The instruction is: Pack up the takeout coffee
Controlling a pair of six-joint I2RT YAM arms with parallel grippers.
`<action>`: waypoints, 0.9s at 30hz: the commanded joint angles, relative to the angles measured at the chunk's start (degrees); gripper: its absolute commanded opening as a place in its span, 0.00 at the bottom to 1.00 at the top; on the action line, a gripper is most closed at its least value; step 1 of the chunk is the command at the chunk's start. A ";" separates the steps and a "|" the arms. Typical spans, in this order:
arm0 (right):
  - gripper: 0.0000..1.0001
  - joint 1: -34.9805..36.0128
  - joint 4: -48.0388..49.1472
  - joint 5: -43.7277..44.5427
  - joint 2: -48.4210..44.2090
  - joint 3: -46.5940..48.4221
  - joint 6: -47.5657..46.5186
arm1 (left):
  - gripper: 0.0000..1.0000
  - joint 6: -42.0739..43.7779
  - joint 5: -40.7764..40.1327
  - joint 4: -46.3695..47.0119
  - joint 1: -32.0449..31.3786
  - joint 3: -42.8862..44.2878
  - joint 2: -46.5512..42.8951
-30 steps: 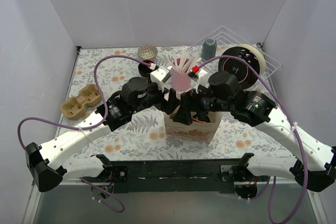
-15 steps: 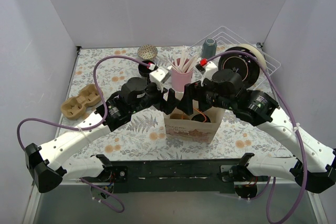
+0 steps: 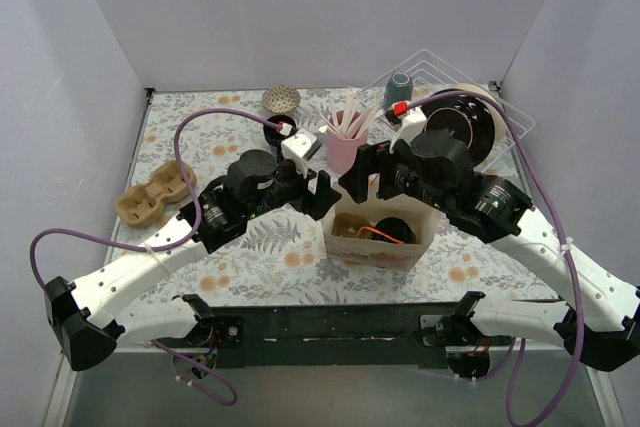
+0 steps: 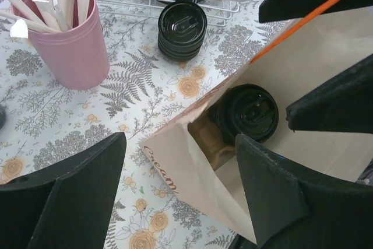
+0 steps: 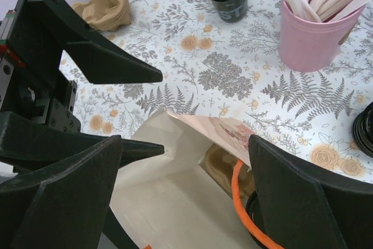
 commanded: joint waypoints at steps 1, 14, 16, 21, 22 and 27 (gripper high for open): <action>0.96 -0.41 7.13 4.39 -1.88 -2.52 -0.65 | 0.75 -0.34 -0.64 0.12 0.45 -1.18 -1.68; 0.96 -0.41 17.51 9.05 -2.67 -7.00 -2.93 | 0.75 -0.61 -0.28 0.38 0.45 -1.45 -1.24; 0.96 -0.50 19.08 9.58 -2.67 -7.44 -3.54 | 0.75 -0.61 -0.20 0.21 0.54 -0.75 -1.24; 0.97 -0.50 21.55 11.60 -2.67 -8.50 -5.30 | 0.75 -0.43 -0.99 -0.93 0.45 1.71 -1.06; 0.96 -0.50 21.99 11.86 -2.58 -8.76 -6.00 | 0.75 -0.35 -1.25 -1.02 0.45 2.24 -1.06; 0.96 -0.50 25.24 12.66 -3.20 -11.13 -7.15 | 0.75 -0.34 -1.60 -2.60 0.45 3.65 -1.24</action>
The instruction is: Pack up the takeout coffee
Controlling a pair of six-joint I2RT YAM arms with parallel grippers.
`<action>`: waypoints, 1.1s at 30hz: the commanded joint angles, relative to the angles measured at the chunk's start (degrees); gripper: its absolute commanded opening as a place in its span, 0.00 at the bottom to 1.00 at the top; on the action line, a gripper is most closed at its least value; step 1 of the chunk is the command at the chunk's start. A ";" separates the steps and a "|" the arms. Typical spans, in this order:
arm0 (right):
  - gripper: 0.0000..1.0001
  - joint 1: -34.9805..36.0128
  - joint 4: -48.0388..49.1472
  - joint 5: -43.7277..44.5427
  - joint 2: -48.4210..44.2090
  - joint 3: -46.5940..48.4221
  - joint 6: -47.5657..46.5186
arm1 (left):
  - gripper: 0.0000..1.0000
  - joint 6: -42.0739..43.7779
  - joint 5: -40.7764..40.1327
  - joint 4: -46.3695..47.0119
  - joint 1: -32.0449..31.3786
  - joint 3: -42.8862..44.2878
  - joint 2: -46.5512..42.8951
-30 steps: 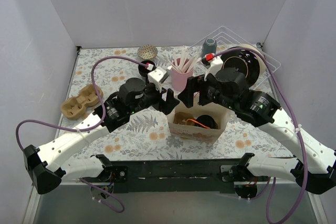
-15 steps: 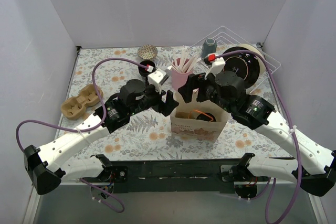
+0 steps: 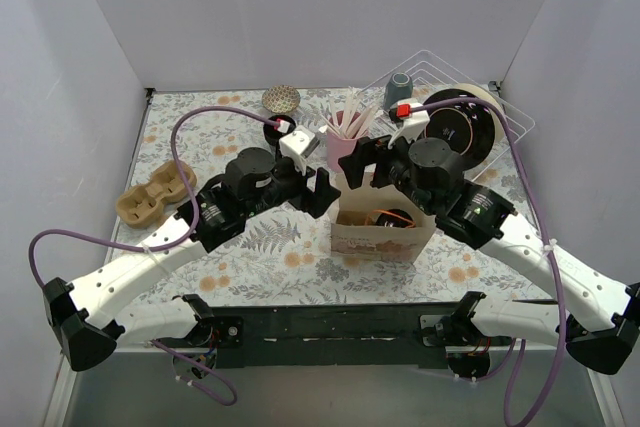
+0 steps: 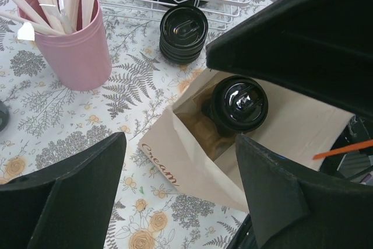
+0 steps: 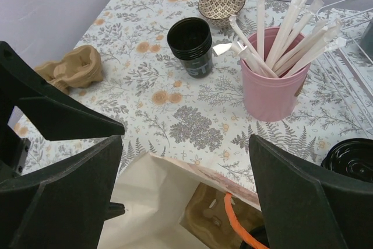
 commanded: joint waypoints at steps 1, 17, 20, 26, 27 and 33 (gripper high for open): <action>0.96 -0.20 6.45 1.99 -1.67 -1.26 -2.15 | 0.75 0.25 -2.82 -2.03 0.19 3.47 -1.22; 0.97 -1.07 -4.88 -9.95 -5.71 -0.56 -1.80 | 0.75 3.73 15.05 -1.79 12.83 5.77 1.77; 0.97 -1.34 -5.77 -11.97 -5.98 -0.38 -0.92 | 0.76 7.62 30.27 5.67 14.69 1.82 0.54; 0.95 -1.78 -4.10 -17.59 -6.50 -1.08 -3.54 | 0.75 7.11 43.83 19.91 16.80 -1.88 3.26; 0.94 -1.87 -4.01 -18.22 -6.59 -1.17 -3.99 | 0.75 5.97 43.83 22.11 16.80 -1.62 3.87; 0.94 -2.92 -5.68 -20.69 -7.38 -1.08 -4.26 | 0.75 7.45 43.13 24.06 16.80 1.63 8.62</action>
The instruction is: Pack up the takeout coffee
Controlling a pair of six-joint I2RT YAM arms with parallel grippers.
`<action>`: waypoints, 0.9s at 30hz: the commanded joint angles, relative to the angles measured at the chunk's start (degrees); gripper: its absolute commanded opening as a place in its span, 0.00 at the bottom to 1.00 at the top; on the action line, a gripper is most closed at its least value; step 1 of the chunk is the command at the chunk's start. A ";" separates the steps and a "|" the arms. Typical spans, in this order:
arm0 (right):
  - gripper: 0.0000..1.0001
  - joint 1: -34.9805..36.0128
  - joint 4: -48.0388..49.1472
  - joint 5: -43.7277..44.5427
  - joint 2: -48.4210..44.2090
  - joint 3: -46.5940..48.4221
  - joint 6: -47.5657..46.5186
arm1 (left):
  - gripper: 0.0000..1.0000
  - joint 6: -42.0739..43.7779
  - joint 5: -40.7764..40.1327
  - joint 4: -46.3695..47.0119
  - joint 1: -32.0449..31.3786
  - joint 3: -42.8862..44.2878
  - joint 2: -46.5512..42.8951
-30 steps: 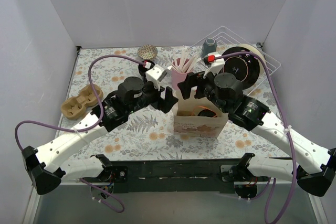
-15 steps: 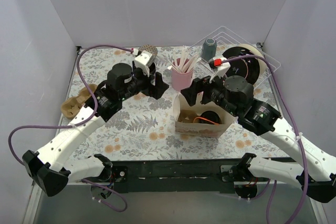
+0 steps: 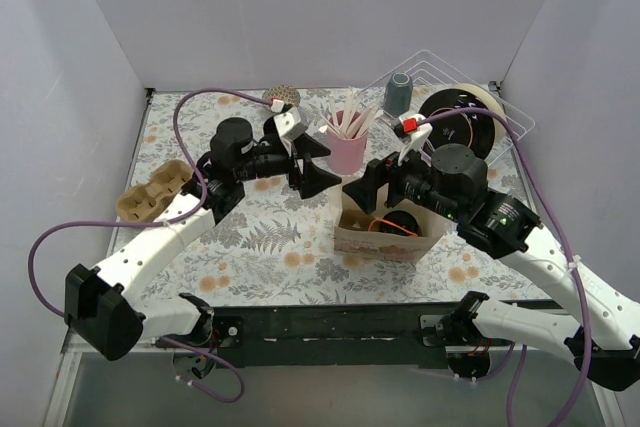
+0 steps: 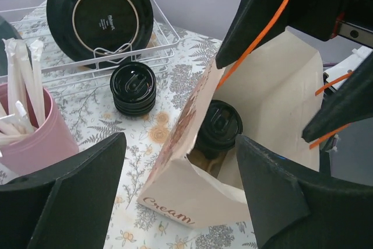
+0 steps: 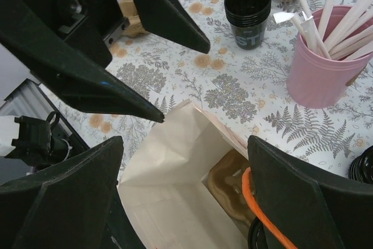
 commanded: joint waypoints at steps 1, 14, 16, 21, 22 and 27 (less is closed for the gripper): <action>0.94 -0.93 0.27 -4.92 -1.70 0.34 -0.78 | 0.75 1.49 4.03 5.11 0.32 3.07 2.63; 0.93 -2.51 -3.69 -7.57 -3.90 0.52 0.27 | 0.72 1.31 16.16 10.83 -0.03 5.53 9.84; 0.94 -2.60 -3.87 -7.66 -3.81 0.52 0.36 | 0.70 1.22 17.04 11.18 -0.30 5.97 10.55; 0.93 -2.78 -3.95 -7.49 -3.72 0.78 0.36 | 0.70 1.05 19.06 10.48 -1.35 8.17 12.92; 0.93 -2.78 -3.87 -7.31 -3.81 0.78 0.36 | 0.71 1.31 19.15 9.87 -1.53 8.61 13.27; 0.94 -2.95 -3.78 -6.96 -3.20 1.31 0.45 | 0.73 3.94 18.45 6.53 -2.58 9.76 14.33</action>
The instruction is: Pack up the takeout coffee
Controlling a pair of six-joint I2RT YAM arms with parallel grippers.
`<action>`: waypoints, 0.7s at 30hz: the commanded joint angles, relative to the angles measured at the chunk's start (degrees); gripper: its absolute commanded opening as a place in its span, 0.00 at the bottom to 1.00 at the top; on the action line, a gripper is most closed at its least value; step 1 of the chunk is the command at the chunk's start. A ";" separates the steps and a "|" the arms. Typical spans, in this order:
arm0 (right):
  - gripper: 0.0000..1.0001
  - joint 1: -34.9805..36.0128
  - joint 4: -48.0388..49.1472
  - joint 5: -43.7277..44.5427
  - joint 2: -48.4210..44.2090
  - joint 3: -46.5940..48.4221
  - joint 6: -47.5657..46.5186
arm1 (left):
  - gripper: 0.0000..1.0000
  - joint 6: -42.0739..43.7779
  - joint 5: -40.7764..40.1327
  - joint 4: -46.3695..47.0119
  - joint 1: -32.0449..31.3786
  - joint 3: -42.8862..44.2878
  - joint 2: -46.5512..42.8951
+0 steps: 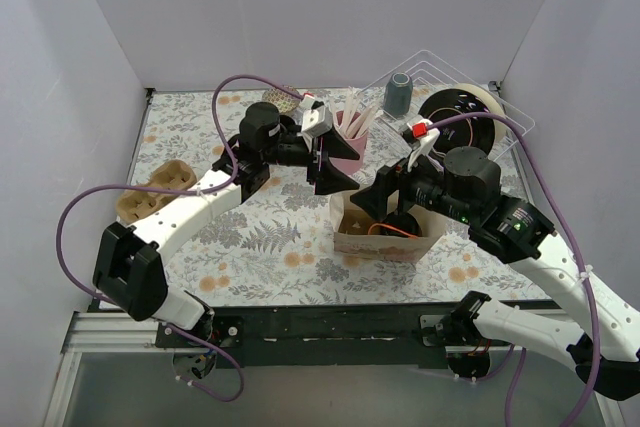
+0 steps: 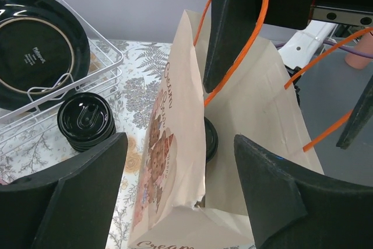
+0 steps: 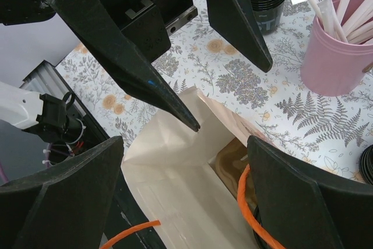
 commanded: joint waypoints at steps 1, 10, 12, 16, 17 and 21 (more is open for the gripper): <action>0.93 -0.42 0.68 -0.12 0.13 1.31 0.43 | 0.71 2.98 1.20 -2.61 -1.09 2.74 0.06; 0.94 -0.59 0.42 -0.12 0.22 1.57 0.52 | 0.52 5.89 0.94 -6.04 -2.68 3.97 2.69; 0.94 -0.68 0.24 -0.03 0.13 1.57 0.60 | 0.38 5.89 1.03 -5.95 -2.85 4.14 3.04; 0.94 -0.86 -1.07 0.06 -0.05 1.40 0.87 | 0.00 6.50 0.32 -6.48 -2.94 5.37 3.40; 0.94 -0.86 -1.43 0.06 -0.31 1.13 0.87 | 0.00 6.68 -0.20 -7.09 -2.94 5.64 3.40; 0.93 -0.95 -3.80 0.15 -0.75 1.13 1.13 | 0.00 6.59 -0.47 -7.45 -2.94 6.43 3.05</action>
